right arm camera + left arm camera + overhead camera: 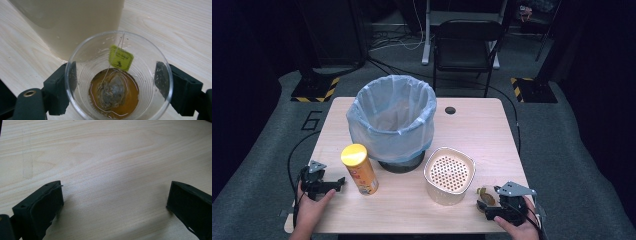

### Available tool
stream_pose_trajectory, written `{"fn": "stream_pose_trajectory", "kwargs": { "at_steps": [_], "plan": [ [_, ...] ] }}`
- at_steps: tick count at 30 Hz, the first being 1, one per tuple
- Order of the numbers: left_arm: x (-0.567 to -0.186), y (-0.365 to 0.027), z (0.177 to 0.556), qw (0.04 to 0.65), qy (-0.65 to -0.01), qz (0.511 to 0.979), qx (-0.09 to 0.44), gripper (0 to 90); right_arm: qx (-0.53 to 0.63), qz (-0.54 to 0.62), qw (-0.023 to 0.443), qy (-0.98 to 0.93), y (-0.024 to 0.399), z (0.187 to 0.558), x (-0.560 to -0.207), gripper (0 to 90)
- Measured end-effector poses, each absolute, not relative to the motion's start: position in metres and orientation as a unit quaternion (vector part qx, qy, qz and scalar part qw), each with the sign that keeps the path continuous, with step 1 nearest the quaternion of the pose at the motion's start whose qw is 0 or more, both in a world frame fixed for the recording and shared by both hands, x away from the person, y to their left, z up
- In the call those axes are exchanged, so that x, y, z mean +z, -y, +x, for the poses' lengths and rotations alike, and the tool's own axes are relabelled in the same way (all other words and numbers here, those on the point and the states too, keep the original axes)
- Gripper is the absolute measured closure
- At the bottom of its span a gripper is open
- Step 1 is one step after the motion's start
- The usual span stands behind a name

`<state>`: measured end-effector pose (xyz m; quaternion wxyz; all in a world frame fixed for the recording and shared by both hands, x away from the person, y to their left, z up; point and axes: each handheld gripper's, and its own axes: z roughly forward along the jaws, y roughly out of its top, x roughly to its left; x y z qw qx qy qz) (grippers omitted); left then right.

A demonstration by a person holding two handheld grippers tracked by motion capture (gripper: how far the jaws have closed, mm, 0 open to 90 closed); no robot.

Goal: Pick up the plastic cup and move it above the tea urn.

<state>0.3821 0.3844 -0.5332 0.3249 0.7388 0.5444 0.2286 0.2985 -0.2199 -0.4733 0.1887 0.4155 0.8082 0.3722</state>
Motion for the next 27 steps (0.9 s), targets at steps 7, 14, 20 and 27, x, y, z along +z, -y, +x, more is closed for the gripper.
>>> {"fn": "stream_pose_trajectory", "kwargs": {
  "at_steps": [7,14,20,27],
  "plan": [
    [-0.533,-0.384,0.382,0.325,-0.544,0.739,0.229,0.3,0.372,0.420,0.185,-0.807,0.217,0.300,-0.482,22.2],
    [-0.533,-0.384,0.382,0.325,-0.544,0.739,0.229,0.3,0.381,0.410,0.188,-0.807,0.217,0.301,-0.482,28.1],
    [-0.533,-0.384,0.382,0.325,-0.544,0.739,0.229,0.3,0.374,0.404,0.191,-0.813,0.218,0.305,-0.480,31.0],
    [-0.533,-0.384,0.382,0.325,-0.544,0.739,0.229,0.3,0.367,0.405,0.200,-0.813,0.230,0.326,-0.475,31.5]
  ]
}}
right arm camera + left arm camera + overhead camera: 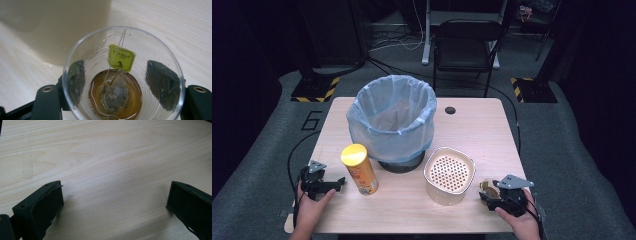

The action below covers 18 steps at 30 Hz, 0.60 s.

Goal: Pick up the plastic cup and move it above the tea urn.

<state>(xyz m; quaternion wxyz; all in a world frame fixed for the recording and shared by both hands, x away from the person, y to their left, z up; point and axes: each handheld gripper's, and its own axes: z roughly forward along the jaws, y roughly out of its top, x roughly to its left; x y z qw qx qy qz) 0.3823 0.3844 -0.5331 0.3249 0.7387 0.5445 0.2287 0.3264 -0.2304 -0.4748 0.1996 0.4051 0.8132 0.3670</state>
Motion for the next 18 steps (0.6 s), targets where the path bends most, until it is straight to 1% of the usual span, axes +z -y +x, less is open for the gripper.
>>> {"fn": "stream_pose_trajectory", "kwargs": {
  "at_steps": [4,12,18],
  "plan": [
    [-0.533,-0.384,0.382,0.325,-0.544,0.739,0.229,0.3,0.376,0.426,0.203,-0.797,0.241,0.340,-0.475,31.5],
    [-0.533,-0.384,0.382,0.325,-0.544,0.739,0.229,0.3,0.380,0.422,0.216,-0.794,0.255,0.357,-0.479,31.6],
    [-0.533,-0.384,0.382,0.325,-0.544,0.739,0.229,0.3,0.396,0.425,0.209,-0.787,0.257,0.365,-0.485,30.4]
  ]
}}
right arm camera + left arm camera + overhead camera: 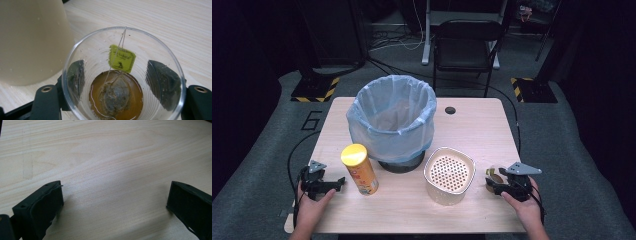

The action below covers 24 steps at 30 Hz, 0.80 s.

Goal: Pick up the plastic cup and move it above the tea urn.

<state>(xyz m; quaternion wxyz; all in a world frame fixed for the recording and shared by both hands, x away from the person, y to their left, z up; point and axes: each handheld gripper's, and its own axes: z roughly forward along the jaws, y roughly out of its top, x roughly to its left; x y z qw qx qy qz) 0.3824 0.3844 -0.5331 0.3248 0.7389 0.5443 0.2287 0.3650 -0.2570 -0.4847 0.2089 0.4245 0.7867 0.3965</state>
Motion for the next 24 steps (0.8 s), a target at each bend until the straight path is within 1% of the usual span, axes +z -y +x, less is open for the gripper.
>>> {"fn": "stream_pose_trajectory", "kwargs": {
  "at_steps": [5,11,12,17,24],
  "plan": [
    [-0.533,-0.384,0.382,0.325,-0.544,0.739,0.229,0.3,0.397,0.428,0.209,-0.785,0.258,0.366,-0.486,28.5],
    [-0.533,-0.384,0.382,0.325,-0.544,0.739,0.229,0.3,0.403,0.415,0.214,-0.787,0.258,0.367,-0.486,32.3],
    [-0.533,-0.384,0.382,0.325,-0.544,0.739,0.229,0.3,0.402,0.415,0.209,-0.789,0.258,0.367,-0.486,32.6],
    [-0.533,-0.384,0.382,0.325,-0.544,0.739,0.229,0.3,0.404,0.420,0.196,-0.789,0.257,0.371,-0.483,32.9],
    [-0.533,-0.384,0.382,0.325,-0.544,0.739,0.229,0.3,0.405,0.406,0.199,-0.794,0.252,0.379,-0.473,33.2]
  ]
}}
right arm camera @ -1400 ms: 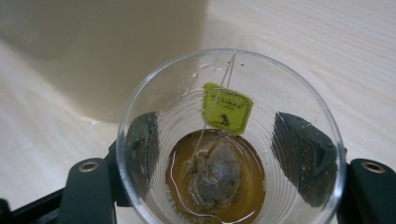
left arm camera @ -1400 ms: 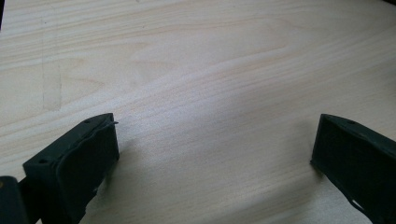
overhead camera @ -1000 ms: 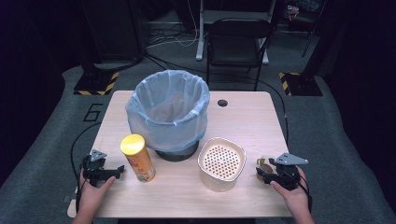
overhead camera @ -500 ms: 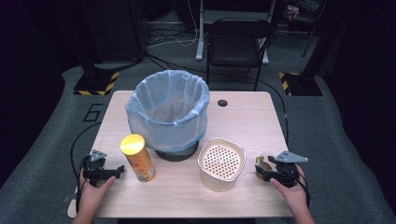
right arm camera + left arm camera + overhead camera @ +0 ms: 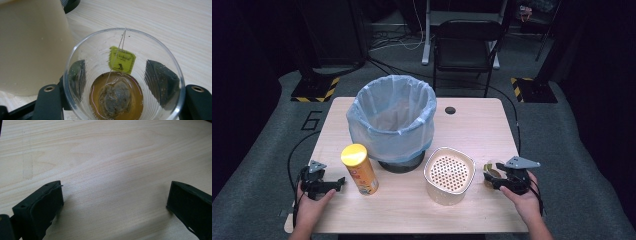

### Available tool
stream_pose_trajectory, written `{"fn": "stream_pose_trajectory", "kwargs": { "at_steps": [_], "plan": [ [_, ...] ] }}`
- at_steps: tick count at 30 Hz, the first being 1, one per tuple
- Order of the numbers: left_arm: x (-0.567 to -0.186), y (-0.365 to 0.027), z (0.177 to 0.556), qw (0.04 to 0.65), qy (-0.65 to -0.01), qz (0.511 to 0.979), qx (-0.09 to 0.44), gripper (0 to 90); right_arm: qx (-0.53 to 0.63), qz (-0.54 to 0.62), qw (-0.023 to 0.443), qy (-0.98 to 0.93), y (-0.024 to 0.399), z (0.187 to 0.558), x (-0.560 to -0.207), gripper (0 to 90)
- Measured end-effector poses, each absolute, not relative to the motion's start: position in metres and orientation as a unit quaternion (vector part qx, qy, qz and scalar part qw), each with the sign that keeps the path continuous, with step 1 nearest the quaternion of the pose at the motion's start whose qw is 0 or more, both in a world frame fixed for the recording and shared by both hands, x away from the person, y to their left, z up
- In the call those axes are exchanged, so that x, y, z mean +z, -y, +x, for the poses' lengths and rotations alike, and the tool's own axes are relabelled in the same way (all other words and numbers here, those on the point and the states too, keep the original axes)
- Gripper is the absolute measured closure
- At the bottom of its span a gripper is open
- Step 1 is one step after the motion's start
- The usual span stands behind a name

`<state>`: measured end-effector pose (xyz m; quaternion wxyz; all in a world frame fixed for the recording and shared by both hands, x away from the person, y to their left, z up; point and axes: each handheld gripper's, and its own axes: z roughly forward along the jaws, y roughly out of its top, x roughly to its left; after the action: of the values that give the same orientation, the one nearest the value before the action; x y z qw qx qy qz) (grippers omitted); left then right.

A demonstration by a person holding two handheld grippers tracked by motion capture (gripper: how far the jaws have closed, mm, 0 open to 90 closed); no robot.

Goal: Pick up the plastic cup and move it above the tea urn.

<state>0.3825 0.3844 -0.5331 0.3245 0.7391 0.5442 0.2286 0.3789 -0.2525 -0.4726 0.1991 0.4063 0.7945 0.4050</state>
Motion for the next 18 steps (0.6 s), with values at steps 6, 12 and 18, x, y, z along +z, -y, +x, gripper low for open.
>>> {"fn": "stream_pose_trajectory", "kwargs": {
  "at_steps": [6,12,18],
  "plan": [
    [-0.533,-0.384,0.382,0.325,-0.544,0.739,0.229,0.4,0.403,0.391,0.202,-0.803,0.249,0.385,-0.462,33.8],
    [-0.533,-0.384,0.382,0.325,-0.544,0.739,0.229,0.3,0.412,0.376,0.214,-0.802,0.246,0.392,-0.446,33.9],
    [-0.533,-0.384,0.382,0.325,-0.544,0.739,0.229,0.3,0.403,0.357,0.220,-0.813,0.240,0.403,-0.428,34.0]
  ]
}}
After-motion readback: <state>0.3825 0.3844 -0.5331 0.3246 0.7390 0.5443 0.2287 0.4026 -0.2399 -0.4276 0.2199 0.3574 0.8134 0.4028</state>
